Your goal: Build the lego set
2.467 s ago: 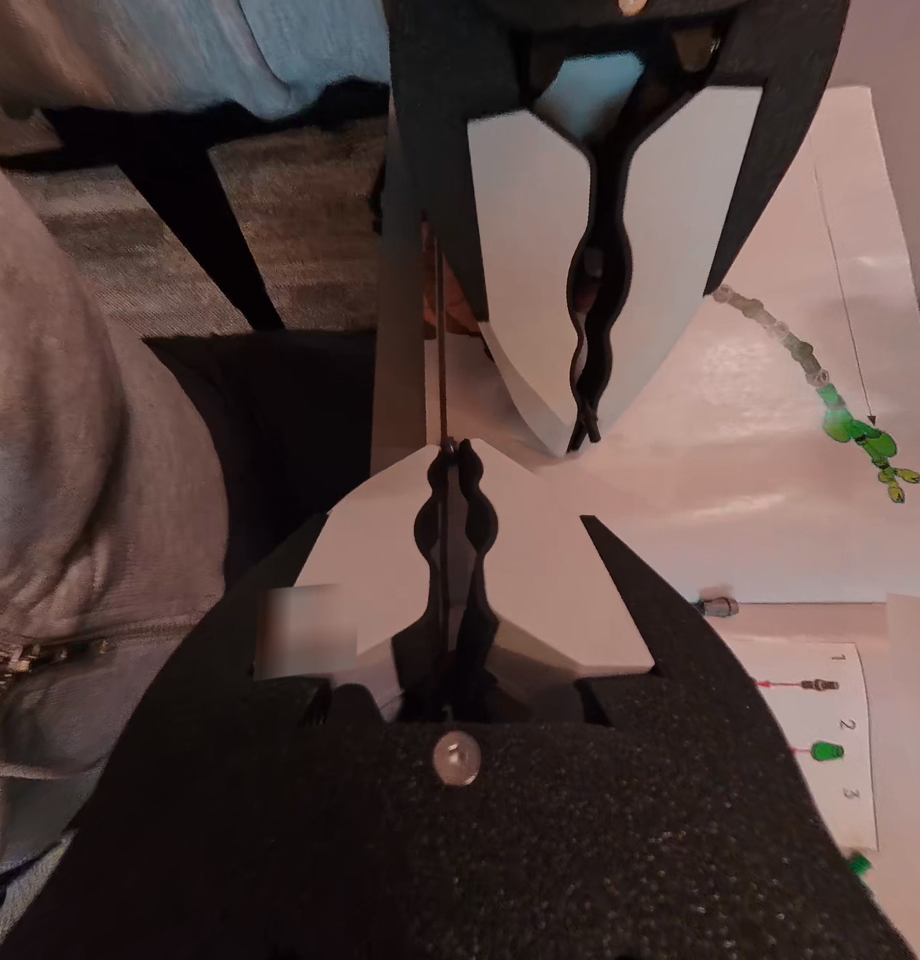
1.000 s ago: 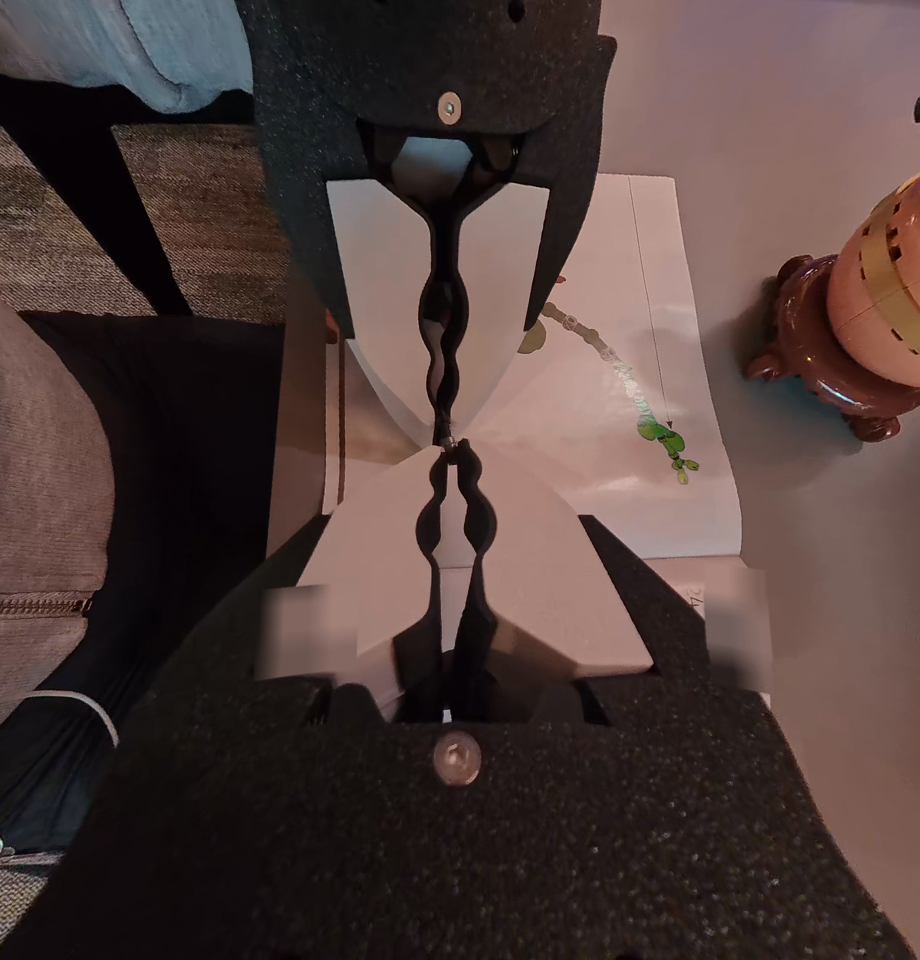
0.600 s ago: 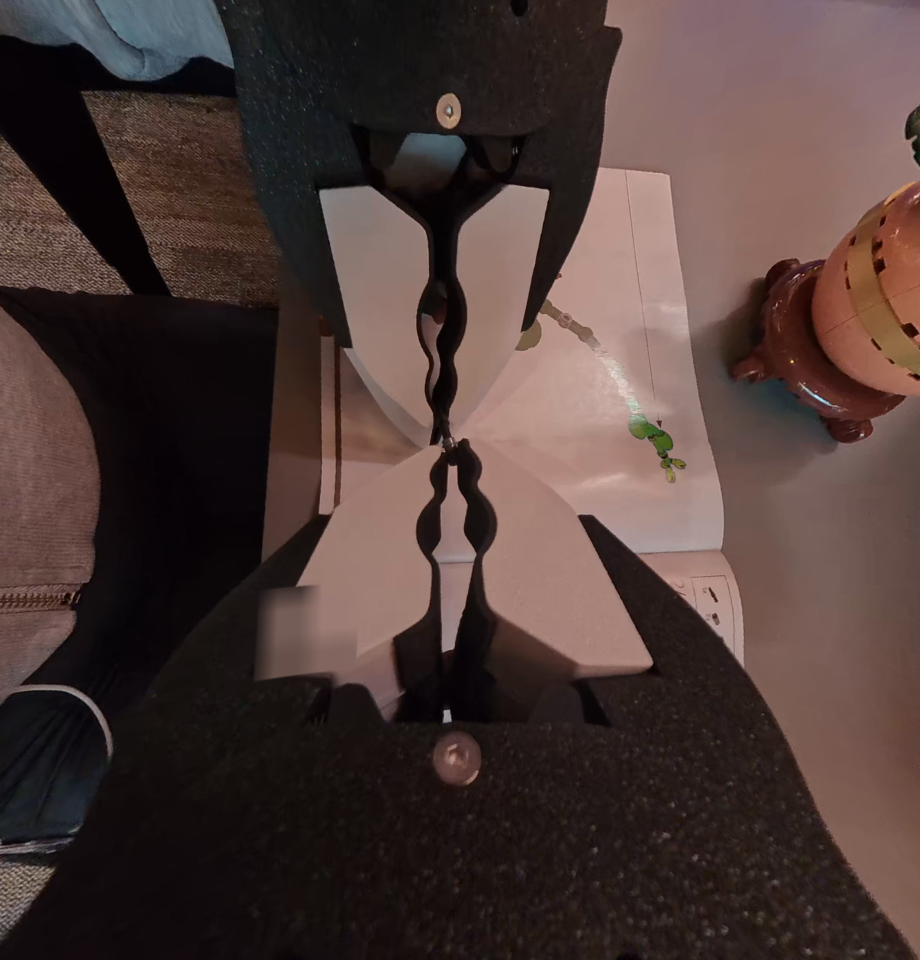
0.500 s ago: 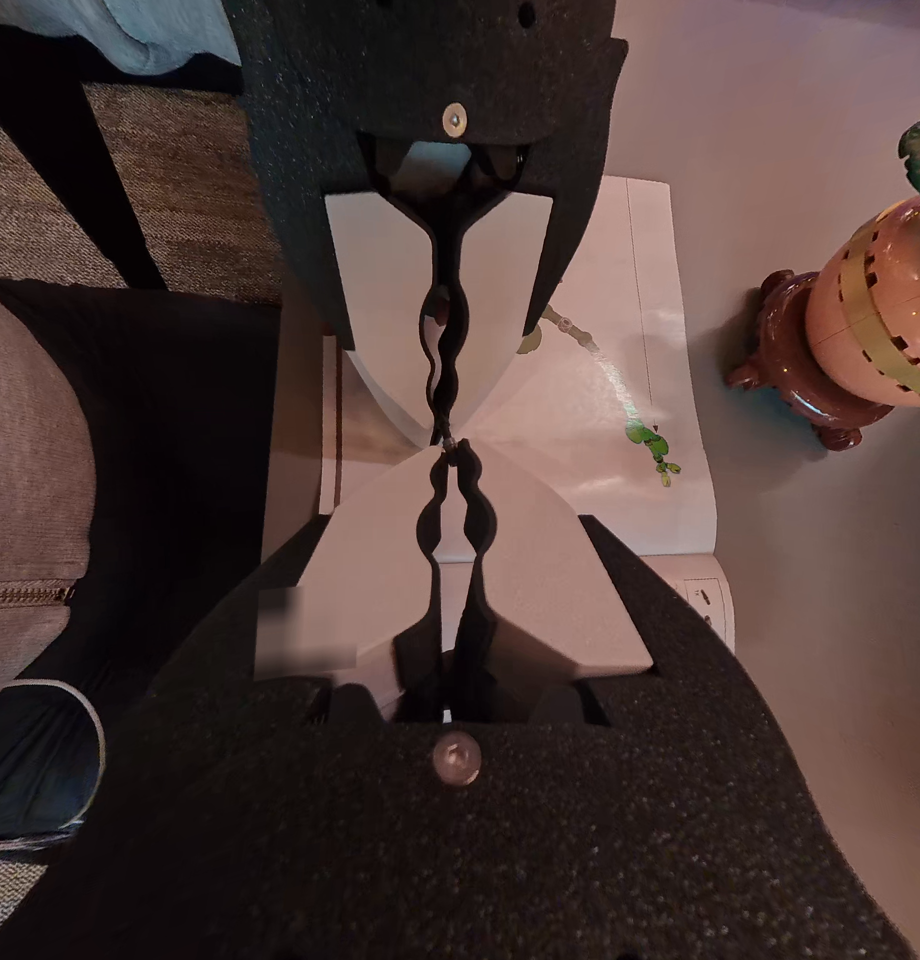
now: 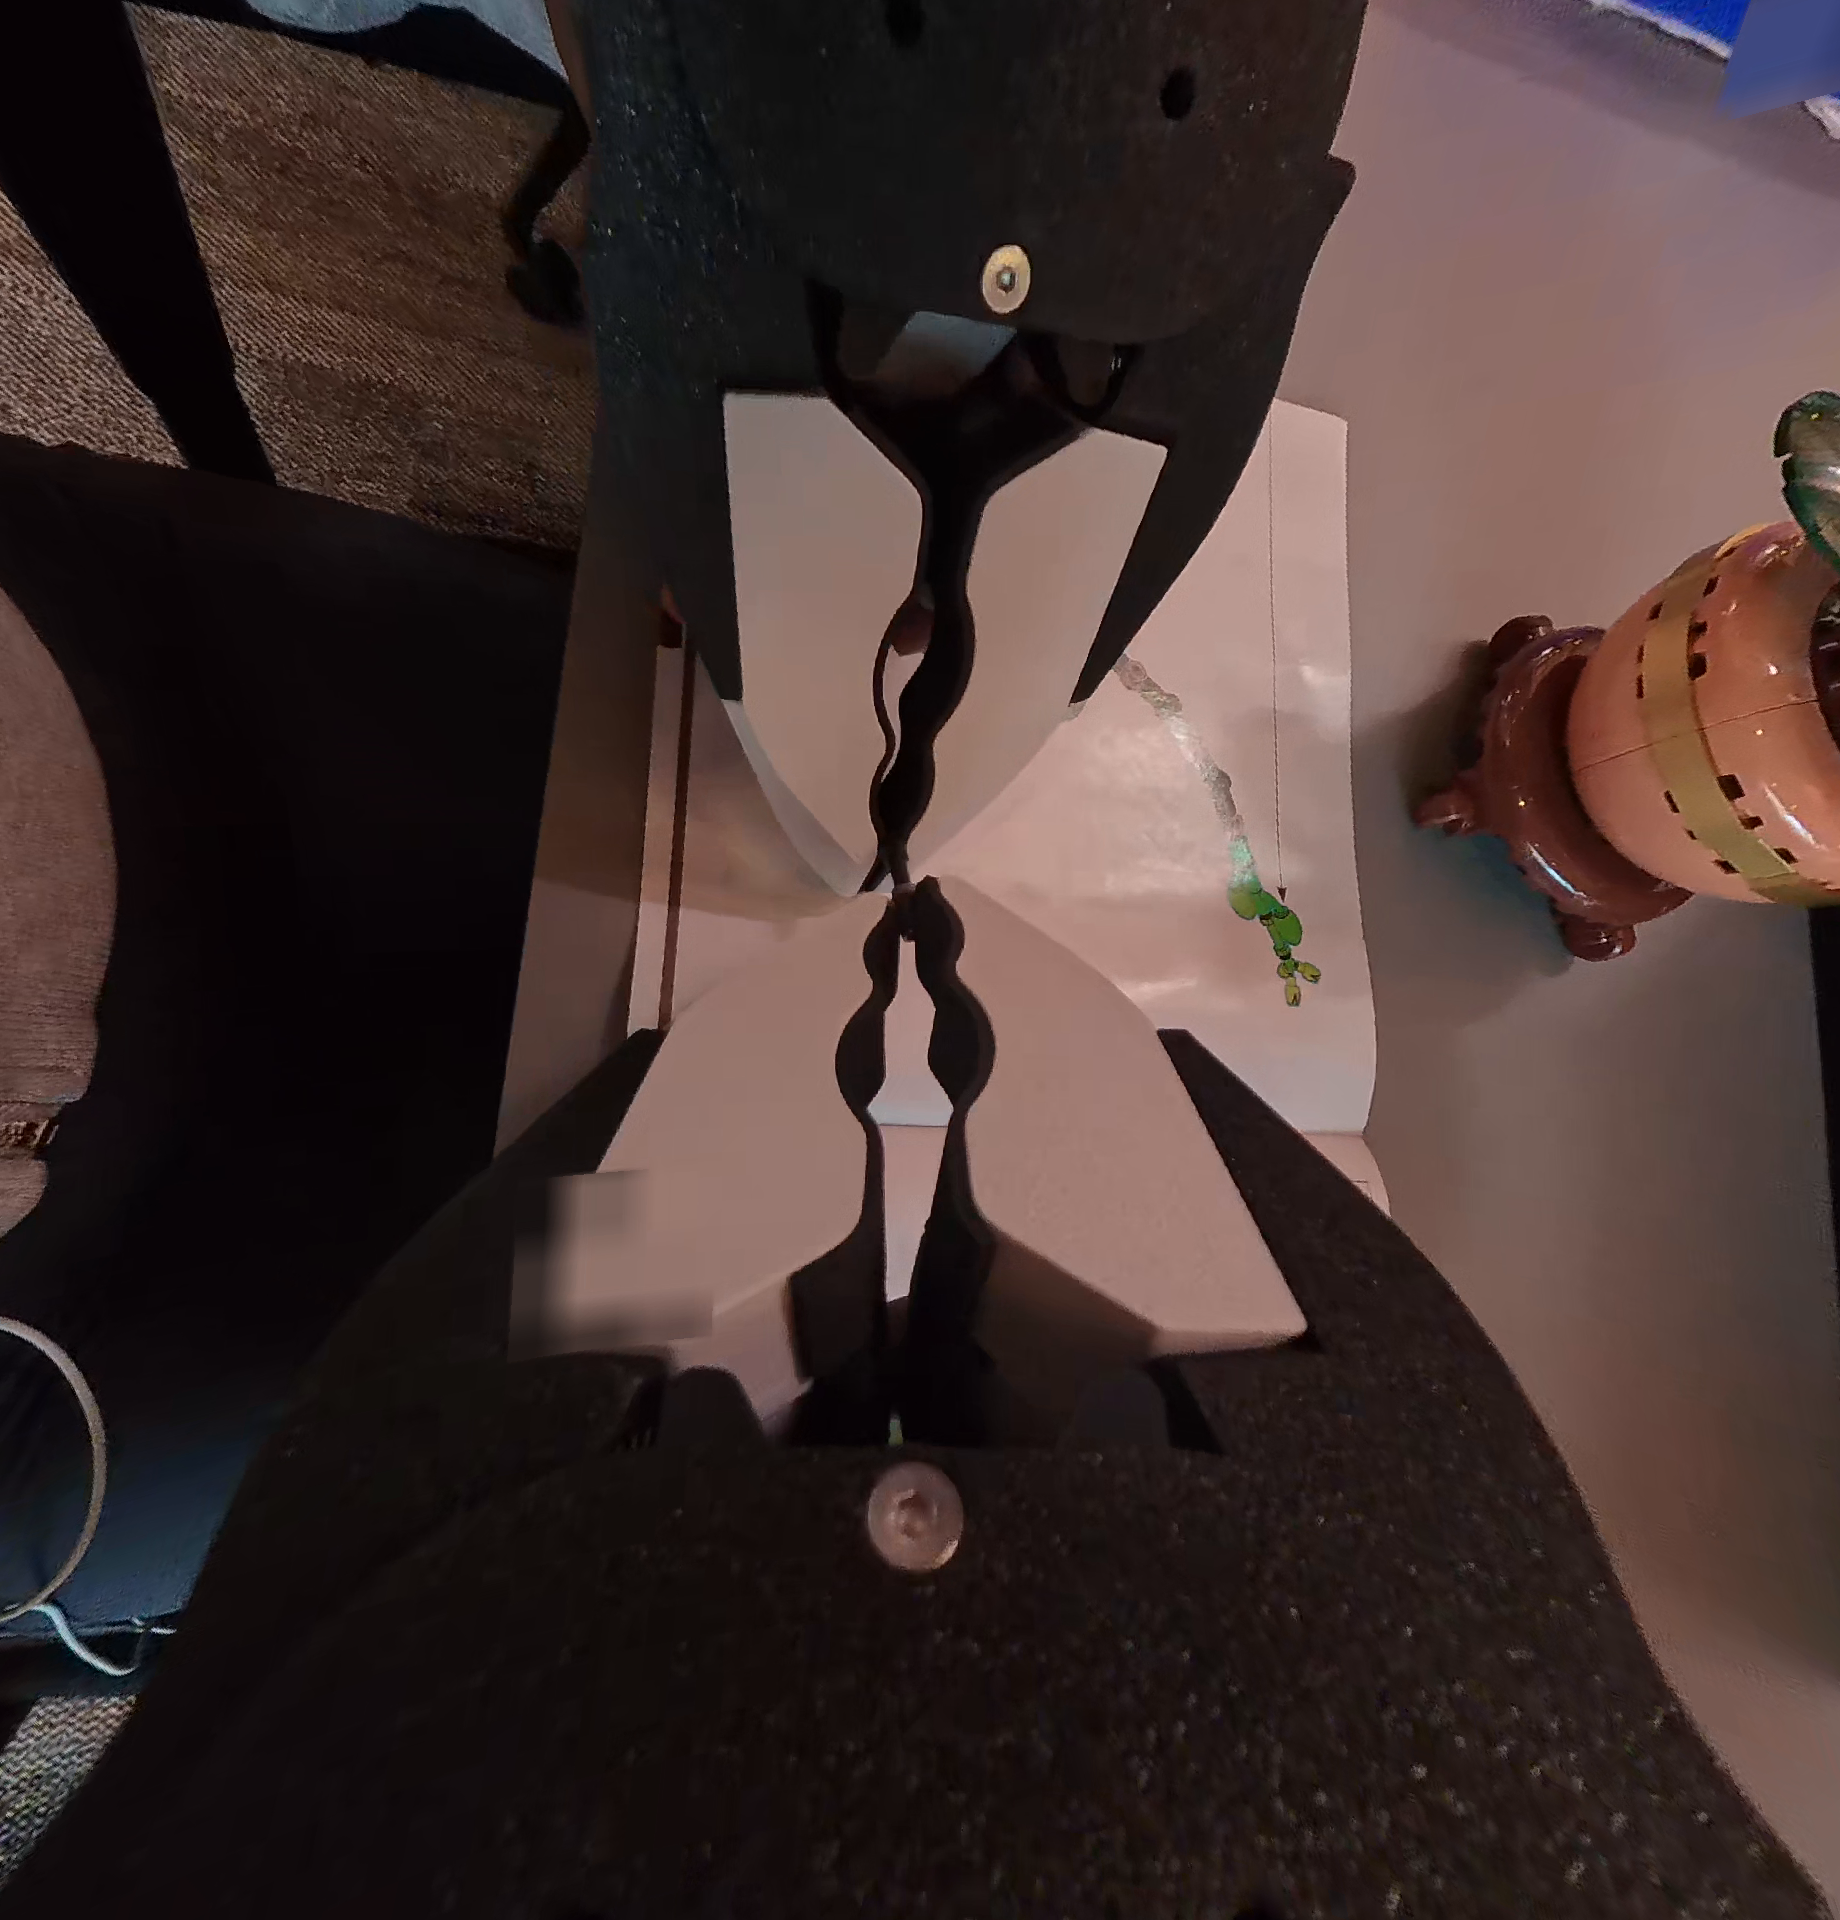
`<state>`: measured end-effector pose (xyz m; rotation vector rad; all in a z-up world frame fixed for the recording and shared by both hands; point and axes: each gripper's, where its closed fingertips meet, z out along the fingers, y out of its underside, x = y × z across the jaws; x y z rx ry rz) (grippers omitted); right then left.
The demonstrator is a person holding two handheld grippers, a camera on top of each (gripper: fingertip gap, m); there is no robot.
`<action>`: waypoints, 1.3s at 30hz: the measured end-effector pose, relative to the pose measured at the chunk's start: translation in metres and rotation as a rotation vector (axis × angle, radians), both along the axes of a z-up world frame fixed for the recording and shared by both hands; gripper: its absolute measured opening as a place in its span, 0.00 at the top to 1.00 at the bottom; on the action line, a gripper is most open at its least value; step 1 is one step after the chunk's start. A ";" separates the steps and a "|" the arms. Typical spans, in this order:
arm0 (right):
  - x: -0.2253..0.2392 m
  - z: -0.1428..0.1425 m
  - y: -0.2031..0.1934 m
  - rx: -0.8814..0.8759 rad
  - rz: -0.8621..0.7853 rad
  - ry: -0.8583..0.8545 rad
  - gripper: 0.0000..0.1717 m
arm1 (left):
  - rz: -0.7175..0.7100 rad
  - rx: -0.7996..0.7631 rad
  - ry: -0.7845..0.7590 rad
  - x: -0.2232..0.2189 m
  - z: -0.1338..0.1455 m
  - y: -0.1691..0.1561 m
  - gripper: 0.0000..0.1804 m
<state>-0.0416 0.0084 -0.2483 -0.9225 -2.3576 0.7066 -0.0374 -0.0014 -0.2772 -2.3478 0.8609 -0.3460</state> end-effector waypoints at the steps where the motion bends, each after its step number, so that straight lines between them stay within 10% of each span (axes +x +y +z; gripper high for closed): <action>1: 0.000 0.000 0.000 -0.007 0.003 0.002 0.99 | -0.001 0.001 0.000 0.000 0.000 0.000 1.00; 19: 0.006 0.014 0.022 -0.208 -0.081 0.061 0.94 | 0.075 0.007 0.022 -0.026 0.001 0.003 1.00; 32: -0.005 -0.027 -0.023 -0.286 -0.204 -0.151 0.89 | 0.090 -0.004 -0.070 -0.021 0.002 0.004 1.00; 39: 0.010 0.001 0.051 -0.308 -0.344 -0.100 0.91 | 0.130 0.070 -0.128 -0.032 0.024 0.008 1.00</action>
